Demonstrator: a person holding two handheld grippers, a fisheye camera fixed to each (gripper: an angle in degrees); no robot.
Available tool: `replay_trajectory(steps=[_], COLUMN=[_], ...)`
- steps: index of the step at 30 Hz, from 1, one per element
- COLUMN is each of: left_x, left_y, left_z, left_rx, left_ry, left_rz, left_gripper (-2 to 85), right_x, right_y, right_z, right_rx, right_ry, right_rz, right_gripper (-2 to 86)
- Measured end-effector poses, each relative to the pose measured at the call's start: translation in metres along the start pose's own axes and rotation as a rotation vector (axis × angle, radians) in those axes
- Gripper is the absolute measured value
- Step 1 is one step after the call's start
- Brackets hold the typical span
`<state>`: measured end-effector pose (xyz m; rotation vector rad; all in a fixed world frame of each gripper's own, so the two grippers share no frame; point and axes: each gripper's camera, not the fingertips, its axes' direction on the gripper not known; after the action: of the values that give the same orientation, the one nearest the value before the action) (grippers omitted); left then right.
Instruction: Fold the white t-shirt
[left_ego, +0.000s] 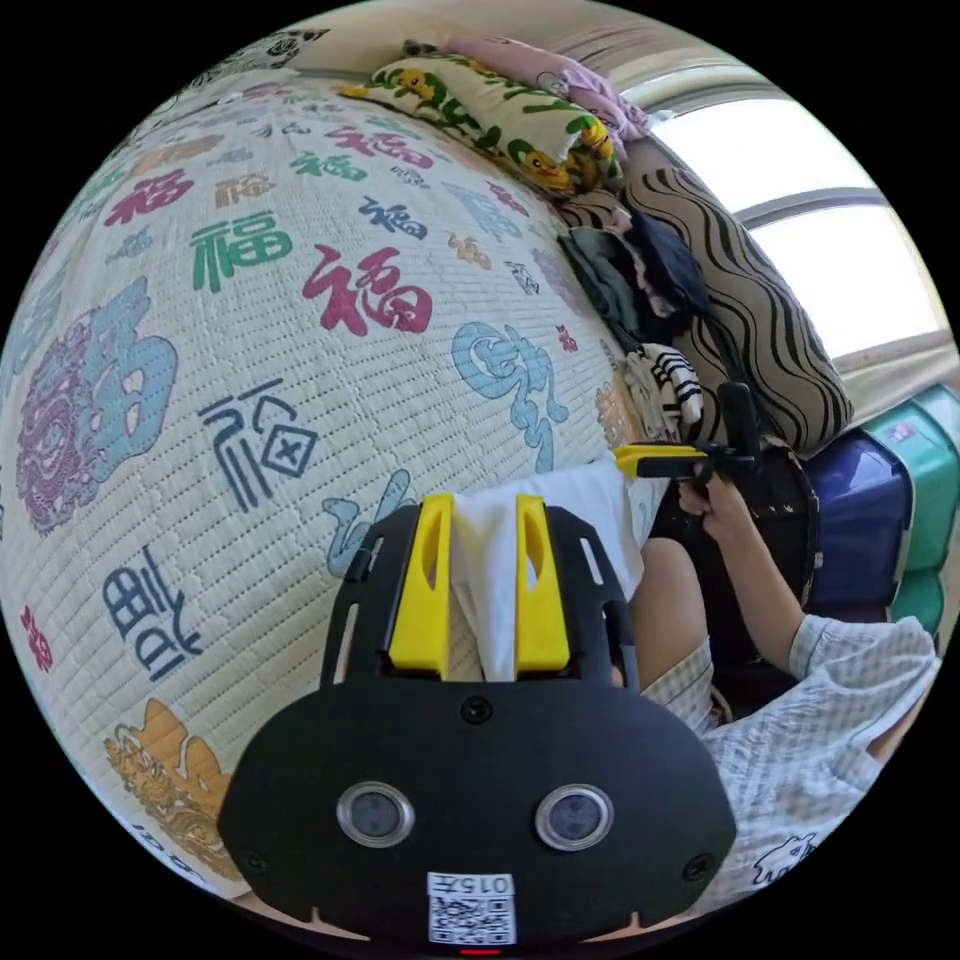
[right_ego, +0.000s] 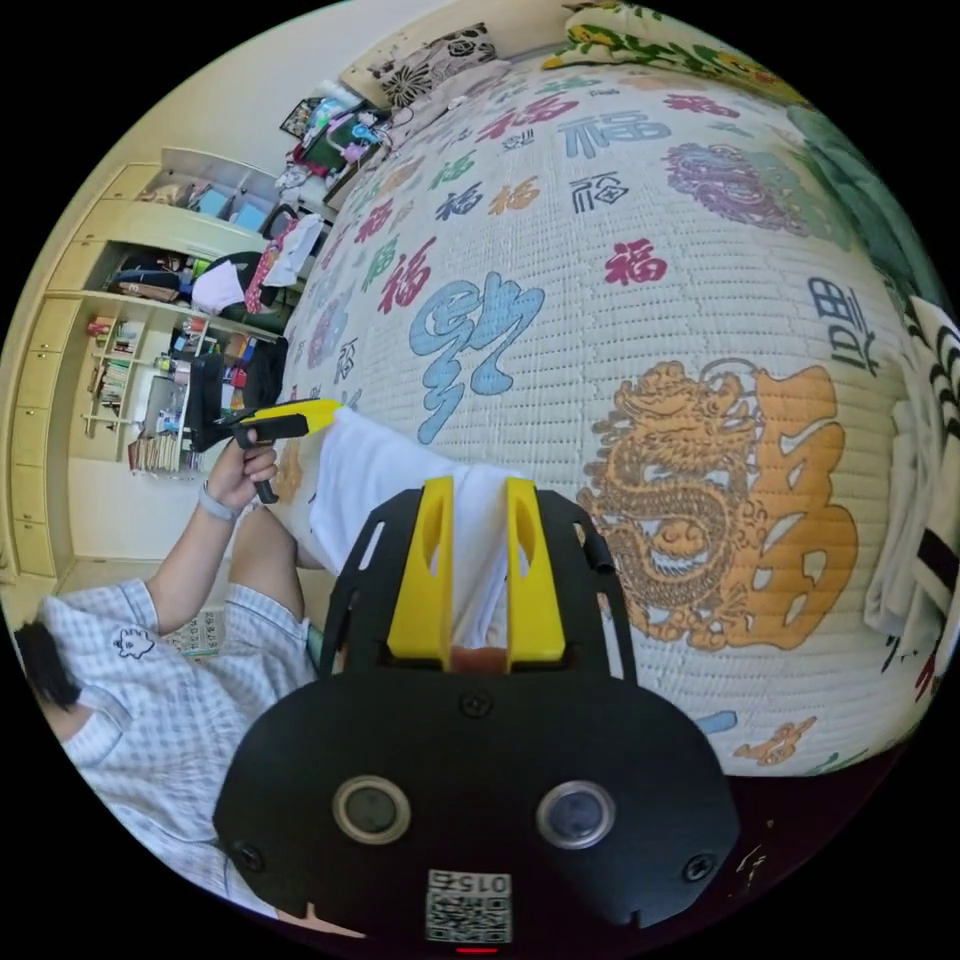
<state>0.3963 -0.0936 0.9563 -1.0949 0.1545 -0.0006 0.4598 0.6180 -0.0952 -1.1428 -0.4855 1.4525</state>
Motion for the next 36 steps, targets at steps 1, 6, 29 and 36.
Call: replay_trajectory(steps=[1,6,29,36], left_x=[-0.001,-0.018,-0.095,-0.088], left_y=[-0.002,-0.004,0.0,-0.037], left_z=[0.005,0.01,0.076,0.109], left_rx=[-0.019,0.011,0.026,-0.038], left_ry=[-0.006,0.011,0.495,0.528], left_rz=[0.003,-0.029,-0.07,-0.006], left_gripper=[7.4,2.9,13.3,12.0], right_x=[0.002,0.014,0.073,0.134], right_y=[-0.004,0.006,0.081,0.087], right_z=[0.004,-0.009,-0.087,-0.088], right_rx=[-0.024,-0.04,-0.026,0.024], right_ry=[0.005,0.08,-0.226,-0.511], right_rz=[0.003,0.004,-0.081,0.093], right_gripper=[3.7,-0.3,13.5,11.3])
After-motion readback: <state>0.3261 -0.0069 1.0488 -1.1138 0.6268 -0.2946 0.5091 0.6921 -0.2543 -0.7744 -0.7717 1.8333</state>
